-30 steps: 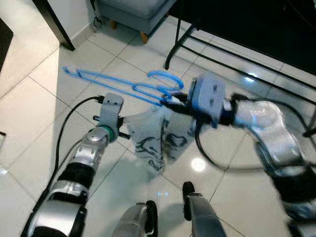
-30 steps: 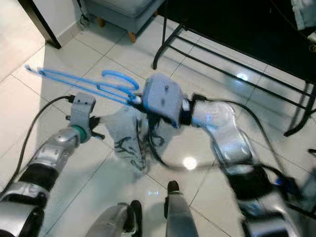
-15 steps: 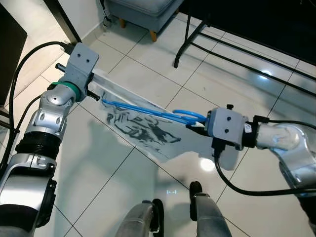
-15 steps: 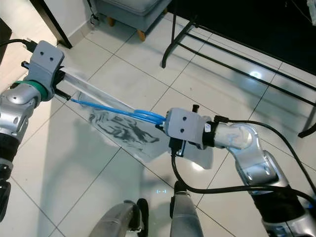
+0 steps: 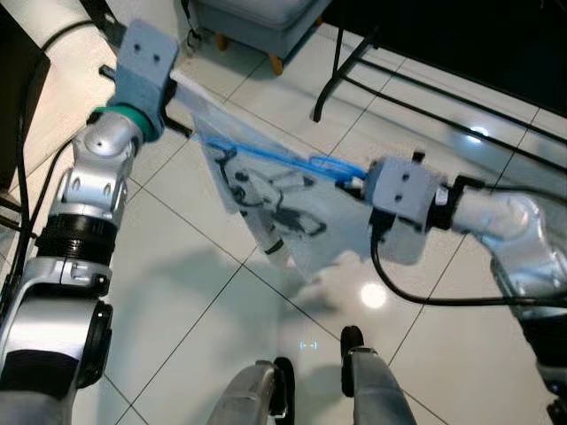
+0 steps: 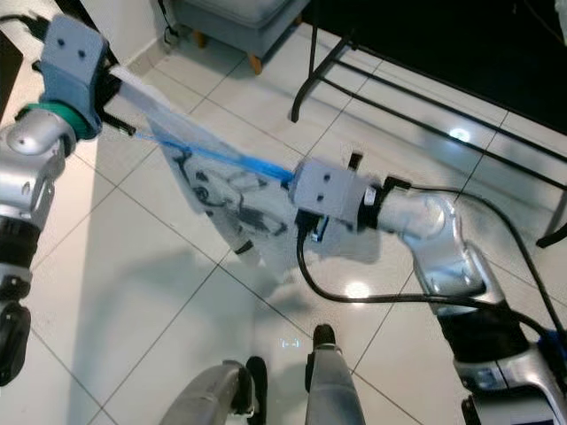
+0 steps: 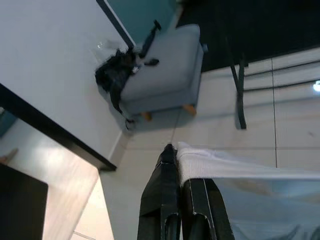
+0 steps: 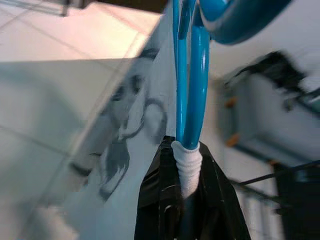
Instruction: Hang hanger
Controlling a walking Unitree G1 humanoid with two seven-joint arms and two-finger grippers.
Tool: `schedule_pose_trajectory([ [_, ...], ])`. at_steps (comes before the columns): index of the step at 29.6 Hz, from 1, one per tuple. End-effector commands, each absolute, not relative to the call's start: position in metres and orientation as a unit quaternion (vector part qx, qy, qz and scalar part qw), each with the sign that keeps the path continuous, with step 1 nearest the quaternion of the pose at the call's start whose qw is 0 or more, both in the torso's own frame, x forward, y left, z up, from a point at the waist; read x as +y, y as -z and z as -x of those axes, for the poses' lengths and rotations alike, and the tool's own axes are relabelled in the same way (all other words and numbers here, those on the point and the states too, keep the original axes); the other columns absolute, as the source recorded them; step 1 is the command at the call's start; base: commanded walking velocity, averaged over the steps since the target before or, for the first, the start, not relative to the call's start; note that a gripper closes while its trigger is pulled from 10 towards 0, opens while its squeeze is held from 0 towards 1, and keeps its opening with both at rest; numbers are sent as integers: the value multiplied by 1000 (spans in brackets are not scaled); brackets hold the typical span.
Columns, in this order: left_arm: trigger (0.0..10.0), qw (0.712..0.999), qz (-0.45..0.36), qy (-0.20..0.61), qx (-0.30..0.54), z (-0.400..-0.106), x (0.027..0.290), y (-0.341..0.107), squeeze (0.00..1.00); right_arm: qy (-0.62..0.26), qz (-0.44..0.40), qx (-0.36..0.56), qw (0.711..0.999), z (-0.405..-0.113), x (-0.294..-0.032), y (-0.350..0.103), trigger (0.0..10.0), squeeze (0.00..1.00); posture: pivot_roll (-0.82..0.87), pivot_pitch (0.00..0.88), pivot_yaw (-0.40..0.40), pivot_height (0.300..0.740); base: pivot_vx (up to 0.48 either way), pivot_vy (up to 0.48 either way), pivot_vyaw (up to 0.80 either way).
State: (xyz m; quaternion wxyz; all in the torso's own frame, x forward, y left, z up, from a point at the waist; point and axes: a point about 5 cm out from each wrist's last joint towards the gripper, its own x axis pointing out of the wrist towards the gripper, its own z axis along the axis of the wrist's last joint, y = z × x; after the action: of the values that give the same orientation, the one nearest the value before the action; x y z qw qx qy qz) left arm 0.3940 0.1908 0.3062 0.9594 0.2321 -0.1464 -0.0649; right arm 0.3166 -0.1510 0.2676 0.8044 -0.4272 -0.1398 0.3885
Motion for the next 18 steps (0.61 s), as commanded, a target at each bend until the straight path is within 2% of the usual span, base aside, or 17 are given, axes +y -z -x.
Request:
schedule_pose_trajectory([
  [1, 10000, 962, -231, 35, -144, -394, 207, -307, 0, -387, 434, -150, 799, -316, -152, -273, 0, 0, -118, 189, 170, 737, 0, 0, 0],
  [2, 10000, 961, -232, 22, -148, -394, 212, -311, 0, -387, 441, -168, 792, -319, -151, -289, 0, 0, -124, 180, 157, 737, 0, 0, 0],
  [4, 10000, 961, -233, 14, -149, -393, 214, -312, 0, -391, 443, -173, 788, -319, -150, -294, 0, 0, -129, 177, 146, 737, 0, 0, 0],
  [10, 10000, 963, -227, 1, -148, -392, 217, -309, 0, -408, 456, -171, 772, -322, -146, -296, 0, 0, -133, 176, 134, 737, 0, 0, 0],
  [18, 10000, 962, -225, -4, -153, -390, 223, -313, 0, -412, 455, -147, 775, -328, -148, -283, 0, 0, -120, 185, 135, 737, 0, 0, 0],
])
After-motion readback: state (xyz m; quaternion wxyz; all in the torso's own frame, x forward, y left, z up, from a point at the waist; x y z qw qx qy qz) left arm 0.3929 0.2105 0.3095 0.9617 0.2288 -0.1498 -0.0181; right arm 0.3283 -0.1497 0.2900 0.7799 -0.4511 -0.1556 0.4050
